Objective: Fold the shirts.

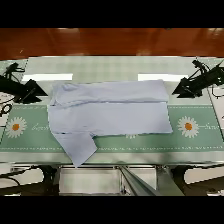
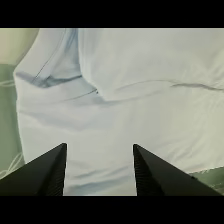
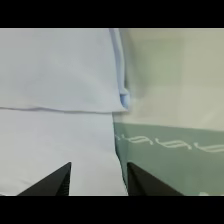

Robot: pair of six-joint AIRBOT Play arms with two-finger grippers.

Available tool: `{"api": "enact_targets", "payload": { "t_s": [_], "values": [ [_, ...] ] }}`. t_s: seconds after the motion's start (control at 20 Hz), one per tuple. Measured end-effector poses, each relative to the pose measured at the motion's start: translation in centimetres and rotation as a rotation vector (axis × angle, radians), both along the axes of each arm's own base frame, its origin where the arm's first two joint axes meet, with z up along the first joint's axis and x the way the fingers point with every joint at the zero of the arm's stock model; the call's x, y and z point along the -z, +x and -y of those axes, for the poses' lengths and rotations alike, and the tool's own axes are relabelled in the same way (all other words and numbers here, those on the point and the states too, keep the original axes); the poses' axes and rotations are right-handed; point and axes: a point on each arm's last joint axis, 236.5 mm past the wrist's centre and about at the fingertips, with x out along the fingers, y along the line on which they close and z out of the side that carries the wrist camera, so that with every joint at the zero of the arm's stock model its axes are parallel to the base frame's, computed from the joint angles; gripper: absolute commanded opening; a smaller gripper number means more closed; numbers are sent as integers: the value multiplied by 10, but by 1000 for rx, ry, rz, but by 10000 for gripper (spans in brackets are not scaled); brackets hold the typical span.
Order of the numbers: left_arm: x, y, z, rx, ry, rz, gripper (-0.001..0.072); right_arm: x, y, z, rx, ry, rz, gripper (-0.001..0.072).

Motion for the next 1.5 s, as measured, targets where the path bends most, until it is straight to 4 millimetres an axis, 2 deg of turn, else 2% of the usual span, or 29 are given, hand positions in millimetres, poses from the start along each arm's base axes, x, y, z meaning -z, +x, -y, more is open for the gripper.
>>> {"api": "enact_targets", "payload": {
  "t_s": [0.1,0.15,0.3,0.4,0.5,0.65,0.85,1.15,1.25,1.35,1.4,1.5],
  "values": [
    [0,-28,-8,-67,26,13,508,3,-24,-1,73,13,9,407],
    [5,-44,-6,-96,27,10,508,1,-32,-14,100,61,43,407],
    [30,-99,16,-146,4,-32,508,-10,-59,-64,134,215,160,407],
    [47,-125,28,-165,-8,-61,508,-10,-78,-84,136,255,198,407],
    [59,-143,39,-185,-28,-98,508,-8,-92,-94,134,268,215,407],
    [73,-160,42,-206,-18,-145,508,-5,-107,-103,117,281,213,407],
    [85,-175,41,-214,2,-197,508,-3,-114,-106,109,287,211,407],
    [104,-175,75,-195,-93,-250,507,-6,-108,-108,132,301,234,407],
    [107,-173,91,-167,-130,-266,501,-7,-106,-108,141,302,241,407],
    [112,-169,101,-126,-125,-259,28,-7,-103,-105,152,297,248,407],
    [116,-164,102,-115,-110,-239,17,-8,-101,-102,158,293,257,407],
    [115,-156,105,-90,-100,-212,17,-10,-96,-82,194,263,274,407]
  ]
}}
